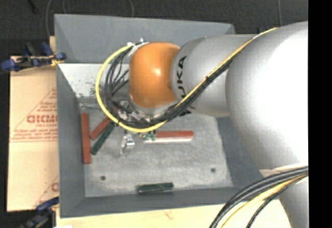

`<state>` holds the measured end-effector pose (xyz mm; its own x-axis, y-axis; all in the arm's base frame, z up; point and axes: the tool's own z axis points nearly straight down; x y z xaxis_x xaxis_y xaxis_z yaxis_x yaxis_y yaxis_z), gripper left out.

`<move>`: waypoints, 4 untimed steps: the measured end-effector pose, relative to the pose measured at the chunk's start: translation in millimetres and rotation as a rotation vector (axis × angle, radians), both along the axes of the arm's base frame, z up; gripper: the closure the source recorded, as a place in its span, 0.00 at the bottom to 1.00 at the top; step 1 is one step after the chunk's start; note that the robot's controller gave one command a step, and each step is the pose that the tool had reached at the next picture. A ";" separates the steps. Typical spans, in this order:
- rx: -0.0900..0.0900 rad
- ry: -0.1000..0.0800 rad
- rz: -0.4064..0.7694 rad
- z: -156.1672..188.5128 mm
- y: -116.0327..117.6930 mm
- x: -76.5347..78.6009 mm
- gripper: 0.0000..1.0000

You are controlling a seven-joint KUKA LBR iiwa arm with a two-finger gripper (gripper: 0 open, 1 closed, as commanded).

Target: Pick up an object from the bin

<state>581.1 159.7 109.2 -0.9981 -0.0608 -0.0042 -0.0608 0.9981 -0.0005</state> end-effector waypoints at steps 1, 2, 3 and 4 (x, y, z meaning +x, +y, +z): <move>0.001 -0.001 0.108 -16.3 2.2 18.6 0.00; -0.002 -0.013 0.353 -16.9 26.9 32.7 0.00; -0.002 0.002 0.600 -30.0 38.8 30.3 1.00; -0.001 0.002 0.599 -30.0 38.8 30.4 1.00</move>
Offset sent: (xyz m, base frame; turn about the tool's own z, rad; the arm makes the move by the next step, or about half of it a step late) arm 0.0305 0.0402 -0.0233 -0.3802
